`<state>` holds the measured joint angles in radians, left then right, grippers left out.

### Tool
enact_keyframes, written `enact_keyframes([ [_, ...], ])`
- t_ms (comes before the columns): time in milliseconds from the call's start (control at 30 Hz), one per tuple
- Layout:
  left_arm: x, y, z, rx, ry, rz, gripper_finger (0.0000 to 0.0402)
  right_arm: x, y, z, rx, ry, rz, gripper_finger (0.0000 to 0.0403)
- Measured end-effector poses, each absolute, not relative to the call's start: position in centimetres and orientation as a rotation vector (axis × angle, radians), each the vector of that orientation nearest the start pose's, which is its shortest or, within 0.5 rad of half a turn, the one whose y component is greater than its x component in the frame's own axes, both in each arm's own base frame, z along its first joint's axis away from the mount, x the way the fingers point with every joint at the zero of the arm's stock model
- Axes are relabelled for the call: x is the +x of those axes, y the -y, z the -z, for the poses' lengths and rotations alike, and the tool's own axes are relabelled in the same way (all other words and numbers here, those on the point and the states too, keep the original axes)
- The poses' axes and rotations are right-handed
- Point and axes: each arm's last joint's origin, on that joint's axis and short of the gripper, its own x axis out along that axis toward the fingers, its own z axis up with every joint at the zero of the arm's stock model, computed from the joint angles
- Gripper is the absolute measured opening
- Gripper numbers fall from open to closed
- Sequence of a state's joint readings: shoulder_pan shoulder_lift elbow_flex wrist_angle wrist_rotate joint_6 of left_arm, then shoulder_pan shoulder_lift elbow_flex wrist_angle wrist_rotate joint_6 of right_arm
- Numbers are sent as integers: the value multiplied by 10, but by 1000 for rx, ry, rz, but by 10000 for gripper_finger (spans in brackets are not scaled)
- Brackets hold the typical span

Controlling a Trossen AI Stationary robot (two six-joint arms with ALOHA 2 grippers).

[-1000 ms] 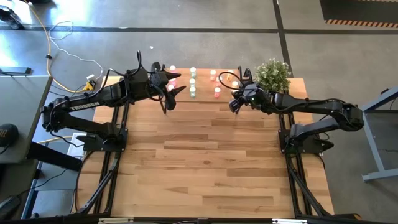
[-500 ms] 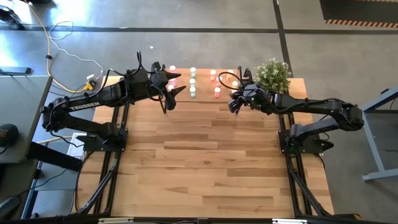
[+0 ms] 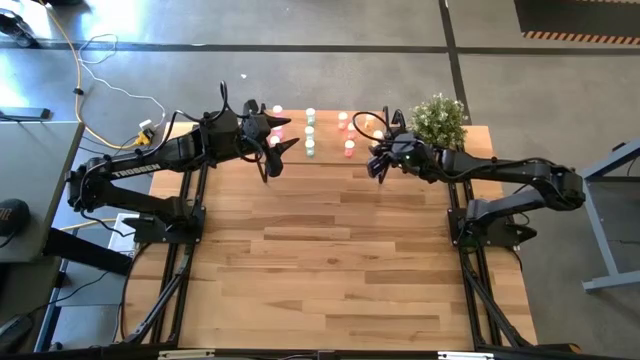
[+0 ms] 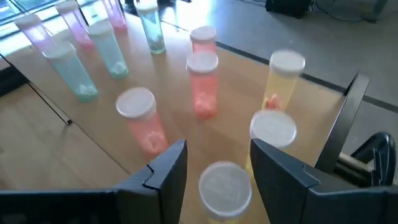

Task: Pick and place medicine bottles onto shelf by color
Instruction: Adjust the pill bottles on the shelf

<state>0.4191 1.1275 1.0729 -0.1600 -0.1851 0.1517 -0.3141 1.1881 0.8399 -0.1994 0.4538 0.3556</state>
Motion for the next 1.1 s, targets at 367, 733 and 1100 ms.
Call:
enact_keyframes([
  [367, 225, -106, -368, 136, -266, -583, 245, 239, 91, -319, 291, -382, 825, 167],
  [733, 220, -116, -368, 134, -269, -621, 245, 227, 104, -387, 276, -268, 867, 167],
  [1100, 206, -139, -368, 73, -253, -633, 245, 194, 134, -423, 153, -354, 954, 167],
])
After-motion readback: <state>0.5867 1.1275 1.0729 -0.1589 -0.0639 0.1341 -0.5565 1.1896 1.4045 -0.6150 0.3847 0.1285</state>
